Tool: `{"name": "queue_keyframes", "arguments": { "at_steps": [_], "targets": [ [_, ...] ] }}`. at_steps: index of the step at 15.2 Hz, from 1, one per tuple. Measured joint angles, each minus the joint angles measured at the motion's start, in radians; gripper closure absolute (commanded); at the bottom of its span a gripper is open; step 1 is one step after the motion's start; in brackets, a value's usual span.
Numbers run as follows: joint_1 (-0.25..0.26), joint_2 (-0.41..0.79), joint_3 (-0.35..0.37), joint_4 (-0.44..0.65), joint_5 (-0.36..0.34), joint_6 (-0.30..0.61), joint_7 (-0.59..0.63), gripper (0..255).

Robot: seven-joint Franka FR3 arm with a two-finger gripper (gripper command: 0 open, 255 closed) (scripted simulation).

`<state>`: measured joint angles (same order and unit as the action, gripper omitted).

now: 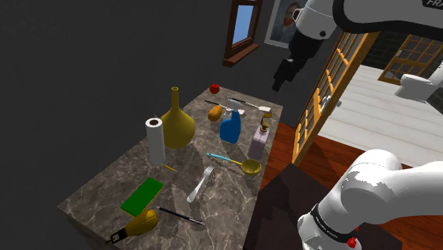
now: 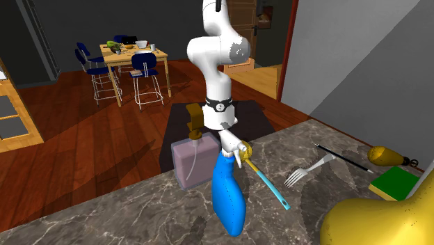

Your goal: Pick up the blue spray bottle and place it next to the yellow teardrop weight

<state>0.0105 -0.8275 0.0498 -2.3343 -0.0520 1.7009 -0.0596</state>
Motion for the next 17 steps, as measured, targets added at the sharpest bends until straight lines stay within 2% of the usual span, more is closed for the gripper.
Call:
{"name": "queue_keyframes", "arguments": {
  "at_steps": [2, 5, 12, 17],
  "targets": [
    [0.000, 0.018, -0.005, 0.004, -0.001, 0.010, -0.007, 0],
    [0.001, 0.111, -0.031, 0.018, -0.005, 0.063, -0.044, 0],
    [0.005, 0.357, -0.098, 0.072, -0.004, 0.187, -0.154, 0],
    [0.013, 0.567, -0.130, 0.161, 0.016, 0.258, -0.227, 0]
  ]
}}
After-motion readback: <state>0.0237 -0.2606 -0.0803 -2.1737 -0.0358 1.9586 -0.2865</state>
